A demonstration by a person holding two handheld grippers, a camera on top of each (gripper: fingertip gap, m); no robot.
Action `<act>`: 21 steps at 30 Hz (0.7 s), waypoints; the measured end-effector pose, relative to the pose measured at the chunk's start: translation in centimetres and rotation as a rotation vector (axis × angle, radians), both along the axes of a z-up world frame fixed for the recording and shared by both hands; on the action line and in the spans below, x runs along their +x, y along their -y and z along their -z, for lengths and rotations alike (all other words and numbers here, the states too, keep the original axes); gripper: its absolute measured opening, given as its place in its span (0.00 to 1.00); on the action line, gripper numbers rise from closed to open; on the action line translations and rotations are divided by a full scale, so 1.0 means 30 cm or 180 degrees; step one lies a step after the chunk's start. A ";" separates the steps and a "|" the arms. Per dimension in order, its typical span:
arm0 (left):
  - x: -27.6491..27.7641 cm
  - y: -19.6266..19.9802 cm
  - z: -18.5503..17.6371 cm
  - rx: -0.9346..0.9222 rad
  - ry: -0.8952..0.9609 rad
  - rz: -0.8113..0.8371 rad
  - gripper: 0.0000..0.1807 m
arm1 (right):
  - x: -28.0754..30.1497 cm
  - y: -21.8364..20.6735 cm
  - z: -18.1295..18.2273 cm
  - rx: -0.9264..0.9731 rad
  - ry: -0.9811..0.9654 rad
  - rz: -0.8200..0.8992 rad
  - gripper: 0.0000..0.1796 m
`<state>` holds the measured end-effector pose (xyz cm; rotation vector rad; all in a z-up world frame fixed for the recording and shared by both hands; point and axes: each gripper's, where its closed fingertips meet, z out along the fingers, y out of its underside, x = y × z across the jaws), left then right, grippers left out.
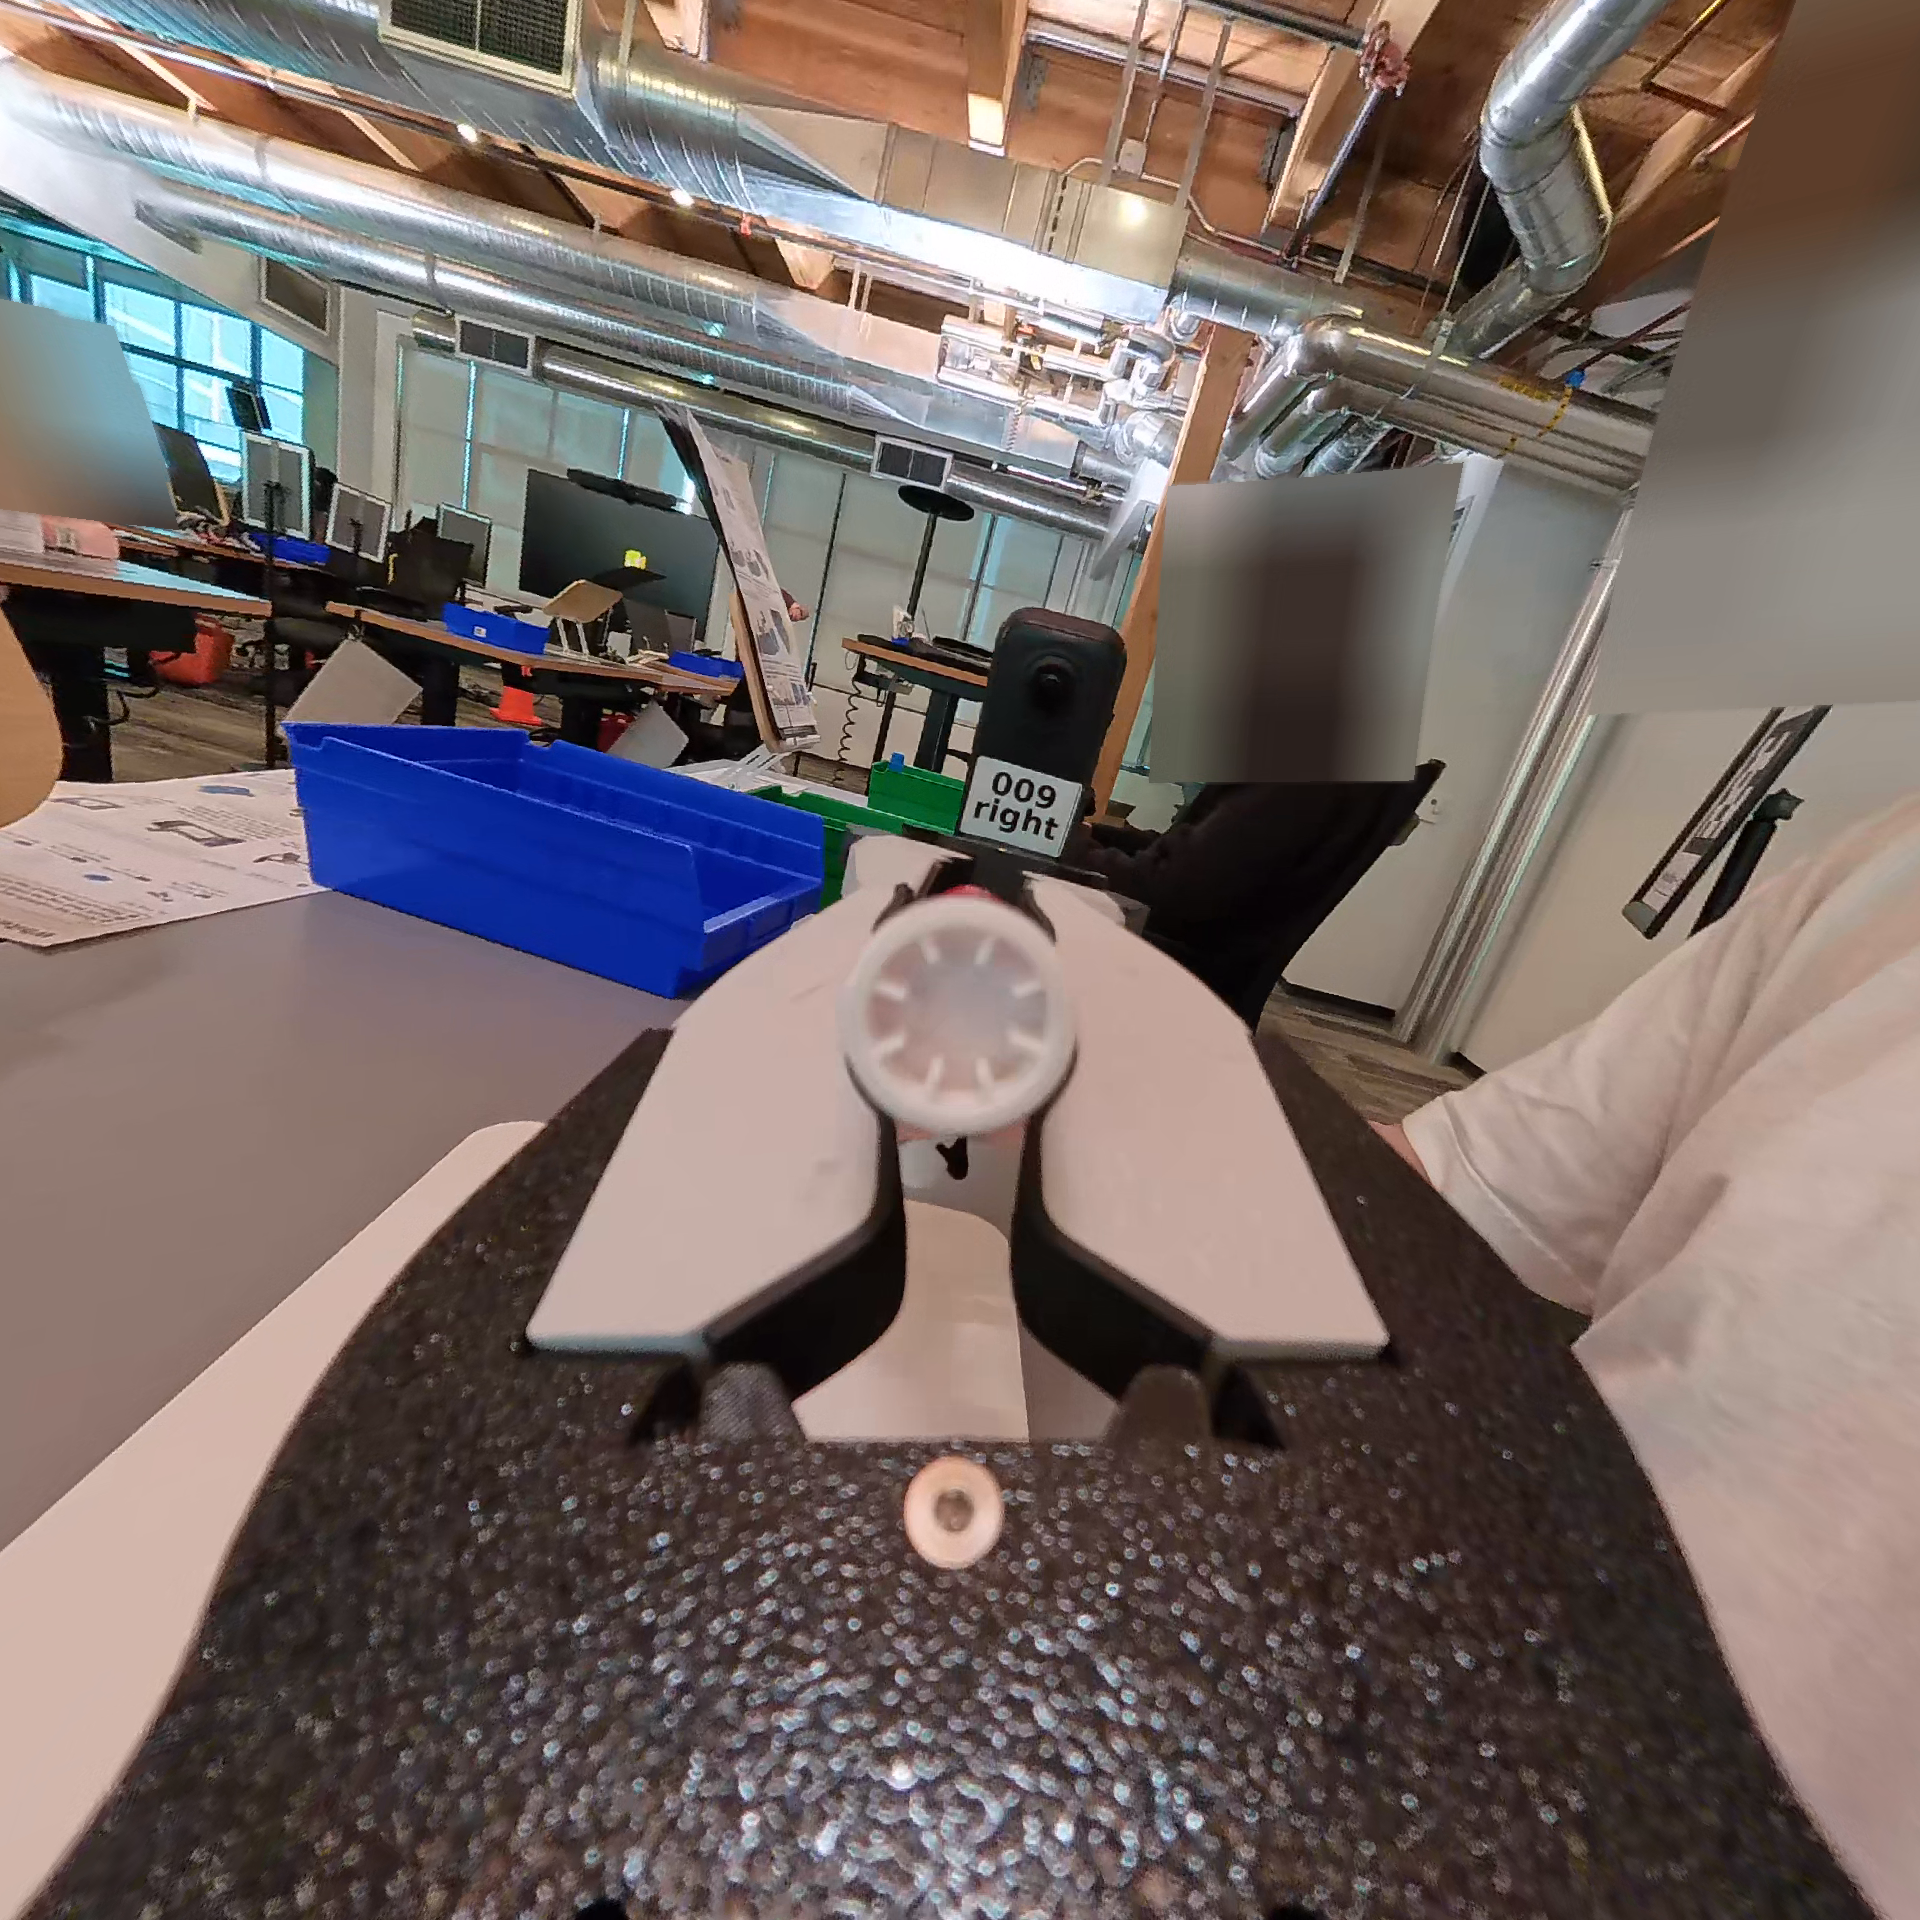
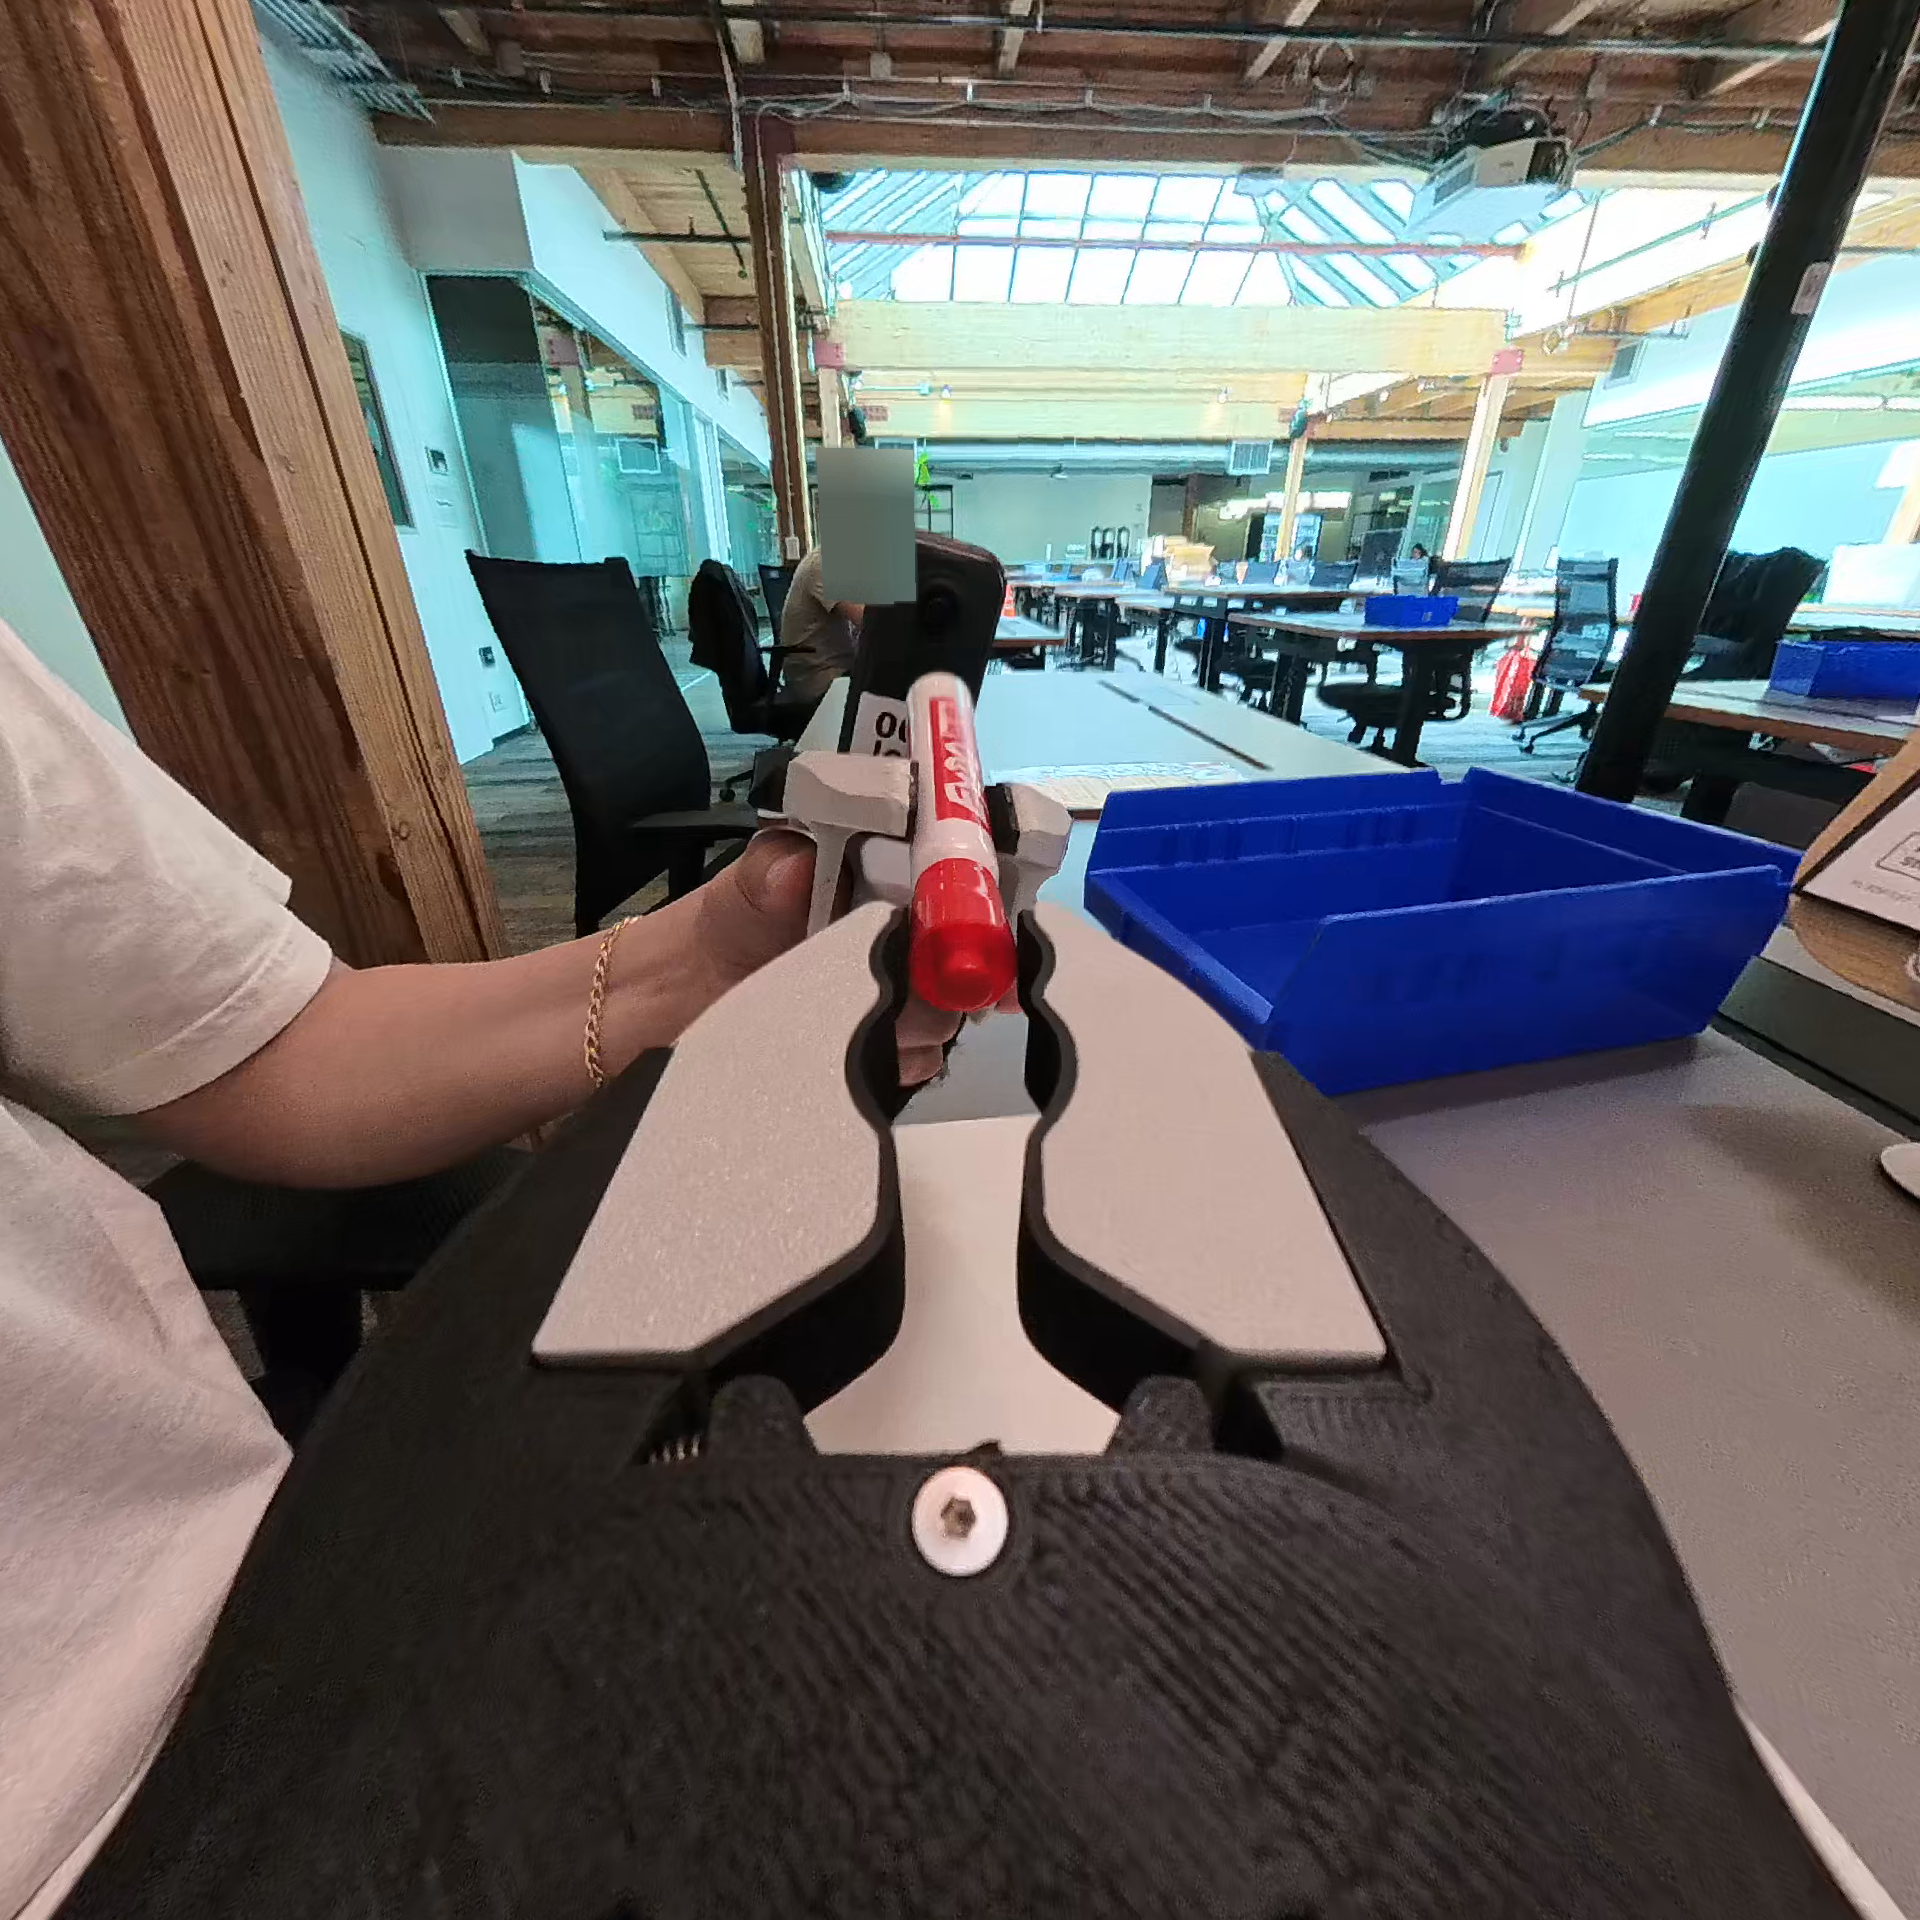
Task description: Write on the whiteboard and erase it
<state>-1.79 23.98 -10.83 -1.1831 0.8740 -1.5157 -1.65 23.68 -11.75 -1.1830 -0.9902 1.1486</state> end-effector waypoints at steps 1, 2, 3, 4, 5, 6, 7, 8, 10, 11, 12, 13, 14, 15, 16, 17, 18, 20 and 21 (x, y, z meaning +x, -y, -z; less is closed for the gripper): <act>-0.001 -0.001 0.000 -0.0009 0.0002 -0.0006 0.10 | -0.002 0.001 0.010 -0.0028 0.0076 -0.0012 0.11; -0.001 -0.004 -0.001 -0.0024 0.0012 -0.0025 0.10 | -0.003 -0.001 0.015 -0.0048 0.0120 0.0006 0.11; -0.001 -0.007 -0.001 -0.0045 0.0026 -0.0034 0.10 | -0.001 -0.004 0.011 -0.0027 0.0089 0.0050 0.11; -0.001 -0.008 -0.002 -0.0066 0.0056 -0.0016 0.10 | 0.000 -0.002 0.003 0.0008 0.0032 0.0075 0.11; 0.002 -0.006 -0.004 -0.0085 0.0083 0.0016 0.10 | -0.005 0.003 0.002 0.0034 0.0016 0.0064 0.12; 0.008 -0.003 -0.005 -0.0084 0.0088 0.0026 0.10 | -0.010 0.003 0.006 0.0033 0.0037 0.0064 0.13; 0.014 -0.002 -0.004 -0.0059 0.0071 0.0011 0.10 | -0.013 -0.001 0.012 0.0024 0.0068 0.0081 0.14; 0.019 -0.001 -0.005 -0.0024 0.0062 -0.0007 0.10 | -0.018 0.003 0.016 0.0025 0.0097 0.0056 0.12; 0.024 0.007 -0.012 -0.0003 0.0073 0.0033 0.10 | -0.009 0.000 0.002 0.0108 0.0049 0.0097 0.11; 0.026 0.010 -0.013 -0.0004 0.0064 0.0051 0.10 | -0.003 -0.001 0.005 0.0135 0.0090 0.0098 0.11; 0.028 0.011 -0.012 0.0014 0.0040 0.0044 0.10 | 0.000 -0.003 0.008 0.0084 0.0128 0.0065 0.11; 0.029 0.011 -0.010 0.0045 0.0004 0.0025 0.10 | 0.000 -0.002 0.009 0.0021 0.0140 0.0020 0.11; 0.029 0.011 -0.012 0.0062 -0.0002 0.0012 0.10 | 0.002 -0.003 0.004 -0.0009 0.0107 -0.0008 0.11; 0.031 0.012 -0.014 0.0076 -0.0001 0.0013 0.10 | 0.004 -0.002 -0.004 -0.0026 0.0036 -0.0030 0.11; 0.032 0.013 -0.014 0.0088 -0.0012 0.0011 0.10 | 0.003 0.001 -0.014 -0.0071 -0.0060 -0.0048 0.11; 0.033 0.012 -0.014 0.0102 -0.0020 -0.0001 0.10 | 0.004 0.002 -0.023 -0.0130 -0.0133 -0.0070 0.11; 0.033 0.012 -0.013 0.0103 -0.0029 -0.0002 0.10 | 0.007 0.004 -0.022 -0.0179 -0.0155 -0.0098 0.11; 0.035 0.012 -0.011 0.0090 -0.0031 0.0008 0.10 | 0.009 0.004 -0.015 -0.0141 -0.0109 -0.0074 0.11; 0.036 0.014 -0.007 0.0085 -0.0047 0.0023 0.10 | 0.008 0.010 -0.010 -0.0126 -0.0040 -0.0047 0.11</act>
